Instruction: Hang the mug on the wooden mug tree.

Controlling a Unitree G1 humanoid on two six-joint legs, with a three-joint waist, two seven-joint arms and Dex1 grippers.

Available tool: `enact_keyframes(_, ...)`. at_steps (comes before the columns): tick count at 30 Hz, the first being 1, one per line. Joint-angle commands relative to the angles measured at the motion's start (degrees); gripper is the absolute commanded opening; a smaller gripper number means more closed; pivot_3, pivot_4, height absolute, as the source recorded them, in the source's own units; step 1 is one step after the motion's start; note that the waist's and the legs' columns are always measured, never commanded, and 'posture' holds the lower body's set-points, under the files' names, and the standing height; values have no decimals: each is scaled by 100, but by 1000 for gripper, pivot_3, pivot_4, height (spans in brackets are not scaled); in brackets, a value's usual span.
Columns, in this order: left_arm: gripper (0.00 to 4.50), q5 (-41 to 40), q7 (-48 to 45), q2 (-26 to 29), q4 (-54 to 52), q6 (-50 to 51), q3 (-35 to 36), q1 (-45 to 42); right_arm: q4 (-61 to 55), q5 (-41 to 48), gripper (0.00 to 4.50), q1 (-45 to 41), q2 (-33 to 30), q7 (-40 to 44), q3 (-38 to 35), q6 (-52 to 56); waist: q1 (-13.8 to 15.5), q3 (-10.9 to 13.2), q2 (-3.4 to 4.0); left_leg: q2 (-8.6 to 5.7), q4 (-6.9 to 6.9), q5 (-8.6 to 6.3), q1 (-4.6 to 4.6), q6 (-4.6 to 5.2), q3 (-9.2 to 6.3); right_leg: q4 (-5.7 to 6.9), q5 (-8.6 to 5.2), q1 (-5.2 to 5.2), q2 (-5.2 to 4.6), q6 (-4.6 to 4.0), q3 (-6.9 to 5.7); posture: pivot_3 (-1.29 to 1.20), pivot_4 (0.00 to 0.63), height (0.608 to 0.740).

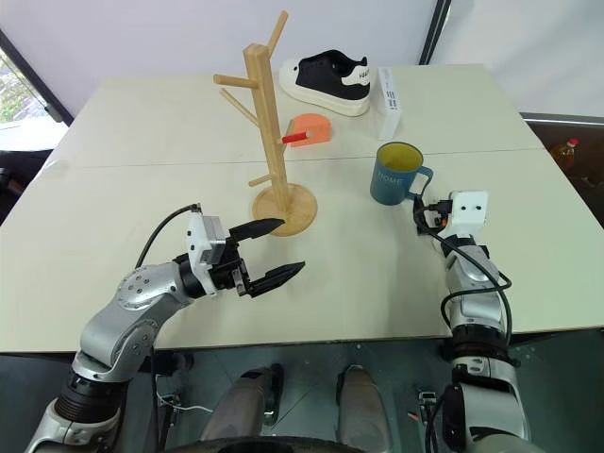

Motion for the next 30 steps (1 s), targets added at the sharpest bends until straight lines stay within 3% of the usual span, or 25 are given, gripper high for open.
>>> enact_keyframes(1,4500,25,8,-19,-158,-90,9,-49,276,-90,4426,-288,-9,-78,31,-286,2,0,0,0,5,0,1,0,-1,0,0,3,0,0,0,0,150,740)
enact_keyframes(9,4500,70,35,-12,-186,-82,36,-45,966,-165,4426,-752,2,-90,117,-470,-3,0,0,-1,7,0,1,0,-1,1,1,5,0,-1,1,0,150,740)
enact_keyframes(10,4500,76,39,-8,-185,-81,45,-51,1031,-155,4192,-799,5,-78,123,-493,-6,0,0,-1,7,0,2,0,-1,2,1,6,1,-1,1,0,150,740)
enact_keyframes(12,4500,84,44,5,-173,-85,72,-62,1114,-125,3545,-865,18,-23,129,-547,-4,0,0,-1,7,0,4,0,-1,5,1,6,1,-1,1,0,150,740)
enact_keyframes(19,4500,110,50,52,-116,-141,172,-38,1037,-16,37,-862,58,194,159,-604,-2,0,0,-1,8,0,5,0,-2,5,1,8,3,0,2,0,150,740)
enact_keyframes(23,4500,131,86,58,-63,-187,246,-3,617,49,37,-702,-1,537,252,-553,-3,0,0,-1,9,0,9,0,-2,6,1,11,4,-1,3,0,150,740)
enact_keyframes(30,4500,-165,288,131,540,-327,1330,94,-2099,153,37,-82,-1087,2713,1222,-300,-23,6,10,1,5,0,8,1,-2,8,-1,6,4,3,2,0,150,740)
